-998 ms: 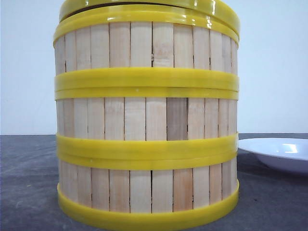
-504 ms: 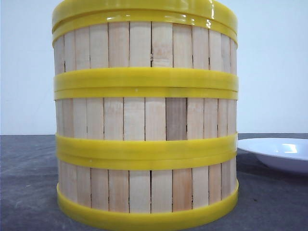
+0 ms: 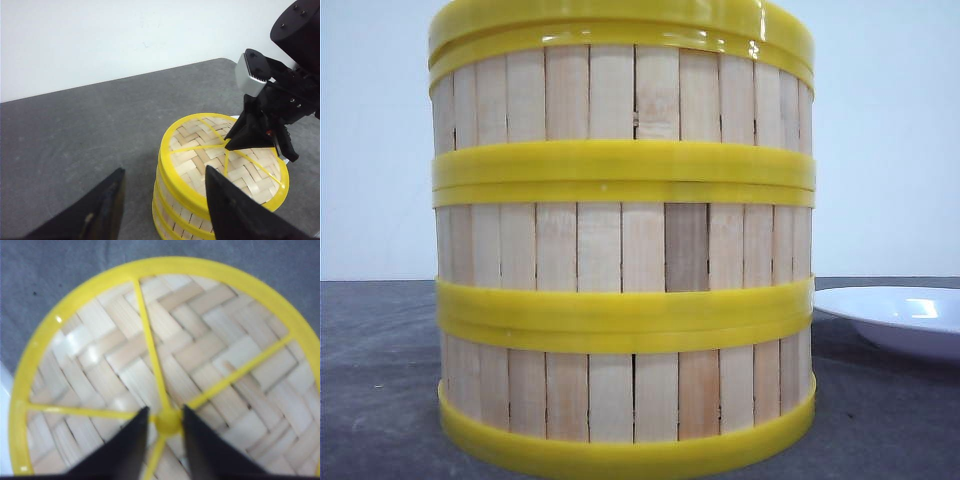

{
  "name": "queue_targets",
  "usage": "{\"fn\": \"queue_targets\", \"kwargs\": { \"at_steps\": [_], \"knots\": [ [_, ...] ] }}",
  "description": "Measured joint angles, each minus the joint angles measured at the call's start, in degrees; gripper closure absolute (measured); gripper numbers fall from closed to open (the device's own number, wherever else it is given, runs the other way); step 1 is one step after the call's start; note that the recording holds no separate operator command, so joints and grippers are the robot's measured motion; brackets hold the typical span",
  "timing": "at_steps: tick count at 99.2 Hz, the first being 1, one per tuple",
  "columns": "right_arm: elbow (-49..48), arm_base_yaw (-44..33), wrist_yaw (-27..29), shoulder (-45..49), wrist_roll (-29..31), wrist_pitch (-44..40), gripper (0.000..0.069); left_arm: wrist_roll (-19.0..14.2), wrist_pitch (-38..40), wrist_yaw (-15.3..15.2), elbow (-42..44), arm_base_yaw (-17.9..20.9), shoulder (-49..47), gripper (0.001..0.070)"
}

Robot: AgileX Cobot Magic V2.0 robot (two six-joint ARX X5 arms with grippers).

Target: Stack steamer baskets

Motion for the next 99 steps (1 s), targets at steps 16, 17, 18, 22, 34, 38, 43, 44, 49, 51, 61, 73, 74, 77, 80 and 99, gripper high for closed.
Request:
{"fn": "queue_targets", "kwargs": {
  "at_steps": [16, 17, 18, 22, 34, 38, 43, 44, 49, 51, 61, 73, 74, 77, 80, 99],
  "knots": [
    [0.0, 0.0, 1.4, 0.0, 0.0, 1.1, 0.0338, 0.0, -0.2, 0.0, 0.0, 0.0, 0.0, 0.0410],
    [0.0, 0.0, 1.7, 0.0, 0.0, 1.3, 0.0334, 0.0, -0.2, 0.0, 0.0, 0.0, 0.0, 0.0410],
    [0.0, 0.0, 1.9, 0.0, 0.0, 1.4, 0.0331, 0.0, -0.2, 0.0, 0.0, 0.0, 0.0, 0.0410],
    [0.0, 0.0, 2.7, 0.0, 0.0, 1.9, 0.0325, 0.0, -0.2, 0.0, 0.0, 0.0, 0.0, 0.0410],
    [0.6, 0.0, 4.3, 0.0, -0.2, 2.5, 0.0319, 0.0, -0.2, 0.0, 0.0, 0.0, 0.0, 0.0410],
    [1.5, 0.0, 5.0, 0.0, -0.5, 2.2, 0.0319, 0.0, -0.2, 0.0, 0.0, 0.0, 0.0, 0.0410],
    [3.2, 0.0, 6.4, 0.0, -0.7, 1.8, 0.0319, 0.0, -0.2, 0.0, 0.0, 0.0, 0.0, 0.0410],
    [3.6, 0.0, 6.7, 0.0, -0.7, 1.7, 0.0319, 0.0, -0.2, 0.0, 0.0, 0.0, 0.0, 0.0410],
    [5.4, 0.1, 8.3, -0.4, -0.9, 1.7, 0.0319, 0.0, -0.2, 0.0, 0.0, 0.0, 0.0, 0.0410],
    [6.1, 0.2, 9.0, -0.7, -0.9, 1.6, 0.0319, 0.0, -0.2, 0.0, 0.0, 0.0, 0.0, 0.0410],
    [8.9, 1.2, 12.0, -3.7, -1.0, 1.3, 0.0319, 0.0, -0.2, 0.0, 0.0, 0.0, 0.0, 0.0410],
    [10.0, 3.7, 16.5, -10.6, -1.0, 1.2, 0.0318, 0.0, -0.2, 0.0, 0.0, 0.0, 0.0, 0.0410],
    [10.0, 3.8, 17.0, -11.3, -1.0, 1.1, 0.0316, 0.0, -0.2, 0.0, 0.0, 0.0, 0.0, 0.0410],
    [10.1, 4.4, 18.6, -13.1, -1.0, 0.6, 0.0308, 0.0, -0.2, 0.0, 0.0, 0.0, 0.0, 0.0410],
    [10.1, 5.1, 20.1, -14.8, -0.9, 0.1, 0.0293, 0.0, -0.2, 0.0, 0.0, 0.0, 0.0, 0.0410],
    [10.2, 9.3, 27.9, -23.7, 0.8, -5.8, 0.0213, 0.0, -0.2, 0.0, 0.0, 0.0, 0.0, 0.0409]
  ]
}}
